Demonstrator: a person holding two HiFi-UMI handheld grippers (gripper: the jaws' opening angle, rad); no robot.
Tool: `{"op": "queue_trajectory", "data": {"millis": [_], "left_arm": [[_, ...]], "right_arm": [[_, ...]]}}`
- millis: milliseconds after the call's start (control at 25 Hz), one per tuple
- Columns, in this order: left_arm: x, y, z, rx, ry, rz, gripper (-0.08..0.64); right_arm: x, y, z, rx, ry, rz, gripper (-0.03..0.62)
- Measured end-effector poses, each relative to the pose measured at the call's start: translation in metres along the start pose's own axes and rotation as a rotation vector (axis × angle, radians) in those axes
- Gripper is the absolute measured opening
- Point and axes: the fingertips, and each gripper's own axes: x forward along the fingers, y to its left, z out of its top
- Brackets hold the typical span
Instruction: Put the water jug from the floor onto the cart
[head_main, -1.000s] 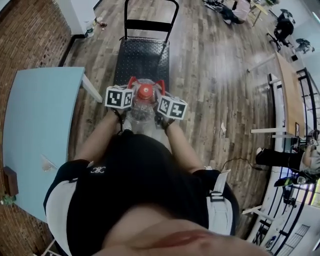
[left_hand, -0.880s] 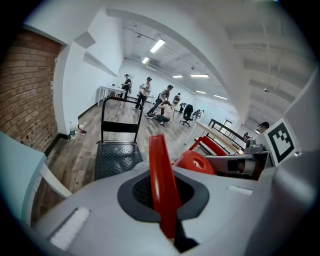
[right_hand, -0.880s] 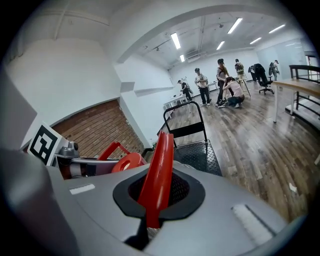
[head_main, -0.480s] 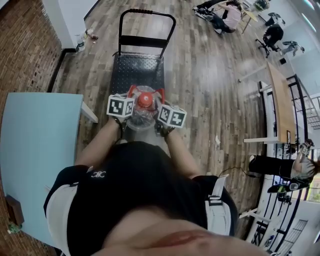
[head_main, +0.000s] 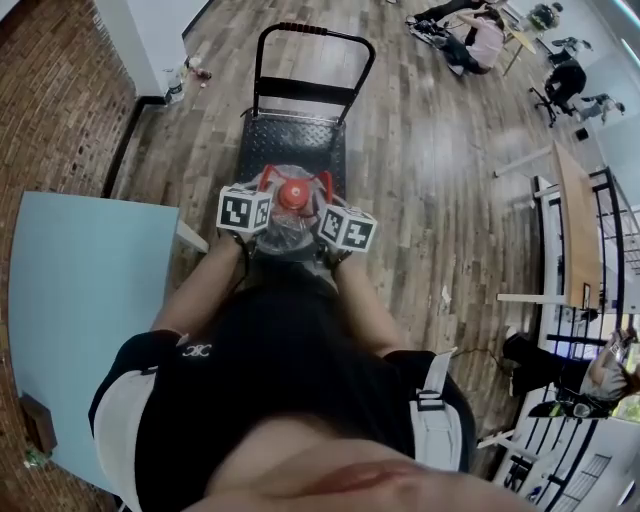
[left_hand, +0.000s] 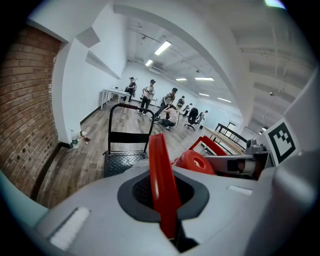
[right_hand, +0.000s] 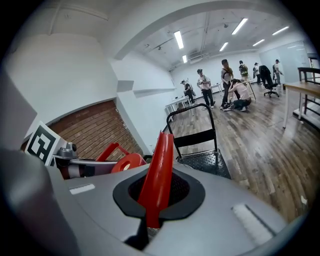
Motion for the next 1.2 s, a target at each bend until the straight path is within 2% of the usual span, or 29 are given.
{"op": "queue_trajectory", "data": {"millis": [360, 640, 920, 1200], "left_arm": [[0.057, 0.032, 0.028, -0.015, 0.076, 0.056, 0.002], [0.114, 0.038, 0.065, -0.014, 0.116, 0.08, 0.002], [0.159, 0.046, 0.081, -0.015, 0.163, 0.119, 0.002], [0.198, 0.059, 0.087, -0.037, 0.186, 0.129, 0.005]], "right_arm": [[0.066, -0.024, 0.025, 0.019, 0.056, 0.056, 0.017], [0.106, -0.065, 0.063, 0.062, 0.085, 0.074, 0.017], [0.133, -0.097, 0.084, 0.071, 0.115, 0.096, 0.017], [0.169, -0.123, 0.092, 0.023, 0.155, 0.093, 0.017]]}}
